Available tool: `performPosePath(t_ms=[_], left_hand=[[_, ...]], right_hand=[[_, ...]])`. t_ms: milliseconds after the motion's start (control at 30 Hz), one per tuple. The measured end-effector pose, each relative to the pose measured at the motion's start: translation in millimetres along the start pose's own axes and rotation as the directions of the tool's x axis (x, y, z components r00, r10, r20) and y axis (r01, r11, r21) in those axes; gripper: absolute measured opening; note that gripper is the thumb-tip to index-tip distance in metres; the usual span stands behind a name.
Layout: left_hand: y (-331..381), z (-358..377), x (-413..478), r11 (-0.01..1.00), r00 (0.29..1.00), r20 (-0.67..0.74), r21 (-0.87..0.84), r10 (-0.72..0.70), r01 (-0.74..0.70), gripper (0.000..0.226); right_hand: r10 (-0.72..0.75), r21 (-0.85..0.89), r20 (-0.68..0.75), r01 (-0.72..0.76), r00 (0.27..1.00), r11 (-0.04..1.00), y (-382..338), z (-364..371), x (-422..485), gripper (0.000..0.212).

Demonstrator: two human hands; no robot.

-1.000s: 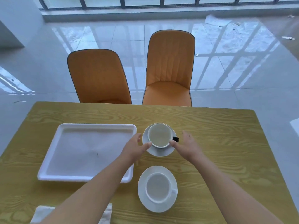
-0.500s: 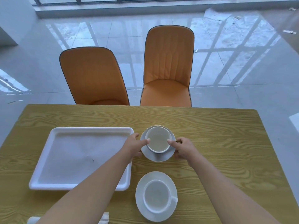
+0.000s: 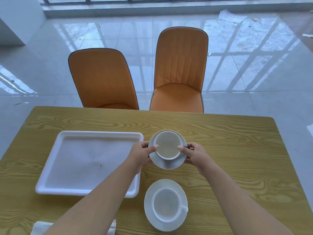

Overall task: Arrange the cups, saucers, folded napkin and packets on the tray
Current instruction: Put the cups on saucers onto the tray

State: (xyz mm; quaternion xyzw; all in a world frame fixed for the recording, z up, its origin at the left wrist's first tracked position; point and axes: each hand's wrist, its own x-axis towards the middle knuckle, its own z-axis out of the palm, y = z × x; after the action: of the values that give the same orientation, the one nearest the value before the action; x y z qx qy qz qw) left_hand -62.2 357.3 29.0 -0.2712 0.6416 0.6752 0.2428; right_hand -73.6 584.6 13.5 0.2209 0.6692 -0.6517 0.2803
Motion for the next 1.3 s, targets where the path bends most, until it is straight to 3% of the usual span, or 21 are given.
performPosePath(t_ms=[367, 967, 1300], left_hand=[[10.1, -71.5, -57.5, 0.991, 0.993, -0.046, -0.065, 0.112, -0.115, 0.035], [-7.4, -316.6, -65.6, 0.995, 0.994, -0.084, -0.072, 0.068, -0.074, 0.037], [-17.5, -367.6, -23.2, 0.998, 0.971, -0.237, -0.040, 0.036, -0.046, 0.066]], right_hand=[[-0.083, -0.010, 0.063, 0.083, 0.995, 0.996, -23.3, 67.8, -40.5, 0.038], [0.022, 0.068, 0.058, -0.026, 0.998, 0.997, -11.8, 320.6, -39.4, 0.029], [0.086, 0.050, 0.026, -0.087, 0.996, 0.995, -8.2, 385.3, 2.7, 0.034]])
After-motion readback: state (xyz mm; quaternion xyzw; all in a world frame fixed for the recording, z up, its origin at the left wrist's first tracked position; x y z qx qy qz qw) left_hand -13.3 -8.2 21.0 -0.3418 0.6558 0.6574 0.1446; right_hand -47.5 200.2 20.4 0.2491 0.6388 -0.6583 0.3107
